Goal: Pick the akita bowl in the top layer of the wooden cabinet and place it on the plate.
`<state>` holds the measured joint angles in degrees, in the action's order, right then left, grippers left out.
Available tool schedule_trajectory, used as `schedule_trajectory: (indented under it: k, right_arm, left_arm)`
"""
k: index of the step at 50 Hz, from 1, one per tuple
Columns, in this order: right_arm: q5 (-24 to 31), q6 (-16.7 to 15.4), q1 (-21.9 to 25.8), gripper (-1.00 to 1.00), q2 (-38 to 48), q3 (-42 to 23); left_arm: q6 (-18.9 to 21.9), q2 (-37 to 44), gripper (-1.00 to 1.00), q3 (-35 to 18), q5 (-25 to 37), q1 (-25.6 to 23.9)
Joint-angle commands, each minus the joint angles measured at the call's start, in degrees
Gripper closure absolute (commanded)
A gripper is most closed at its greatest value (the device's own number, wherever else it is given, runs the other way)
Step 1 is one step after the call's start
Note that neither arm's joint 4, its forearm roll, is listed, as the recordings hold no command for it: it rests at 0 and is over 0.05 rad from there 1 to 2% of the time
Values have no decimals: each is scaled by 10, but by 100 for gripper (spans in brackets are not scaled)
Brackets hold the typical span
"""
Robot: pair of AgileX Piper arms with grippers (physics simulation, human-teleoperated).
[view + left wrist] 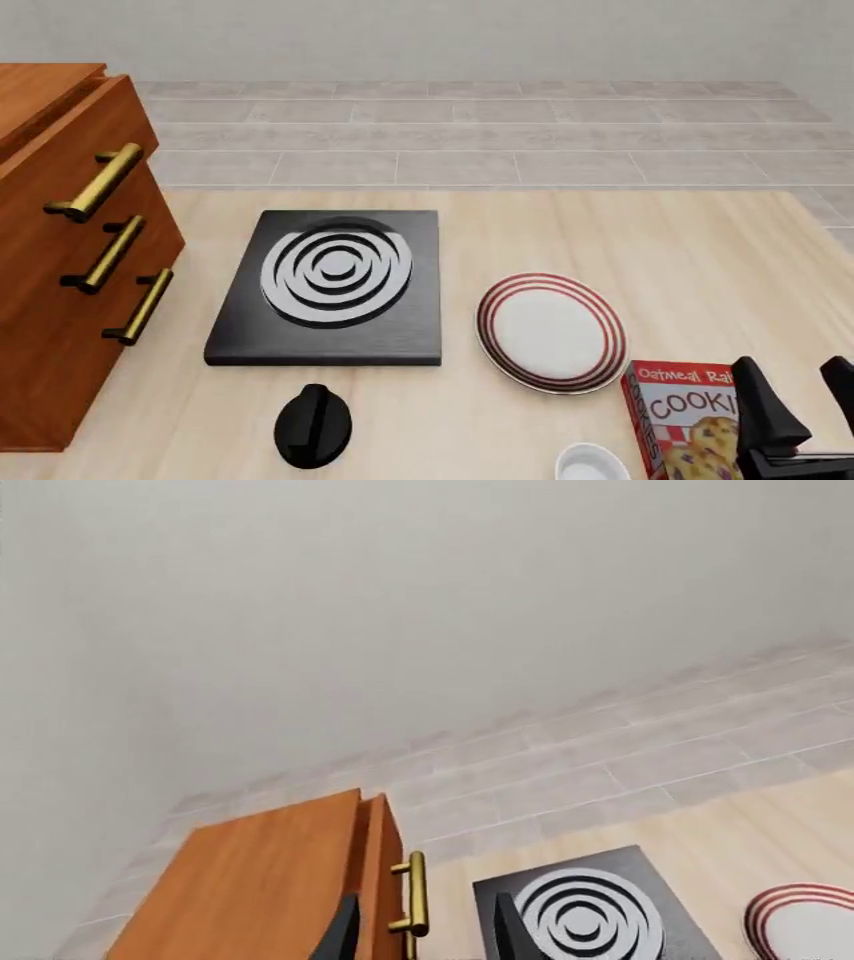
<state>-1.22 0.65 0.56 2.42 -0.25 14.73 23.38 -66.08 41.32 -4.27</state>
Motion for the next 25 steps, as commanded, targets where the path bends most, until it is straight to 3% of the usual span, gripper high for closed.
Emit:
schedule_trajectory:
  k: [1,17,18,25]
  right_arm:
    - [-2,7,2,-100,2,0]
    - [4,10,2,-100,-5,-1]
    - [4,11,2,-100,-5,-1]
    - [0,12,2,-100,-2,-1]
  left_arm:
    - [20,39,-100,-53,34,5]
    - [8,78,-100,-74,53,16]
    - [22,82,-100,-70,52,23]
    - [15,99,-100,-57,34,30]
